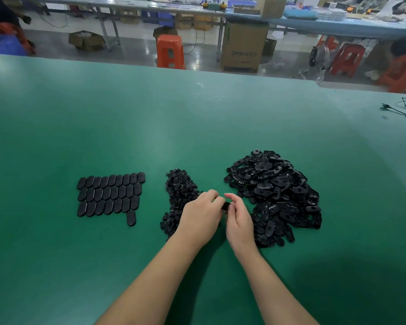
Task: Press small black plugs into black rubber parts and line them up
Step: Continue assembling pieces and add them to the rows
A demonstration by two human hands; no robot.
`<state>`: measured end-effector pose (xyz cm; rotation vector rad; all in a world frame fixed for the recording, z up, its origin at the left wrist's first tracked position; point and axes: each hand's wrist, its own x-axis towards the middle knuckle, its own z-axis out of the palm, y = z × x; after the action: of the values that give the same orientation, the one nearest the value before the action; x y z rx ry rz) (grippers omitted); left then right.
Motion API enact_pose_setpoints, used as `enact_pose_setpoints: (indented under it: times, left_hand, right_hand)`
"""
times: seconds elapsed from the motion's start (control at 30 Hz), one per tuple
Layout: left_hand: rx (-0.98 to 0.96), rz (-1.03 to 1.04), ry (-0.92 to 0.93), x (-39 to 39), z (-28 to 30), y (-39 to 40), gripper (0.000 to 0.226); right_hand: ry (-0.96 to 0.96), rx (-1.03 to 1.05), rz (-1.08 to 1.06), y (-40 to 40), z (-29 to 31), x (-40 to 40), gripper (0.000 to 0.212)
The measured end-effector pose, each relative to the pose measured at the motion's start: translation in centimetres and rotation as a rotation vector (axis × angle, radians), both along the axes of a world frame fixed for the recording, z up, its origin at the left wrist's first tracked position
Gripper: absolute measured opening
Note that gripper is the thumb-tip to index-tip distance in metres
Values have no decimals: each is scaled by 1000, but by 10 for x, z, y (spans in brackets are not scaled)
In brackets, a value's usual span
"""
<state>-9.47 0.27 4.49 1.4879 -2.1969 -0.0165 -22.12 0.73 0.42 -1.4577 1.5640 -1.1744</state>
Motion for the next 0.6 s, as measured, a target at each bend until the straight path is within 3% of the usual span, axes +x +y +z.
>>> enact_pose_setpoints:
  times: [0.27,0.47,0.6]
  left_hand:
    - [33,57,1,8,-1,3,14]
    - [79,483,276,79,-8,26,20]
    - [110,762,327,147,-26,55,17]
  right_hand:
    - [-15,38,-19,1,3,-1,25]
    - [-13,92,-19,3,5,-2,22]
    - [-4,105,-24,3,6,-1,22]
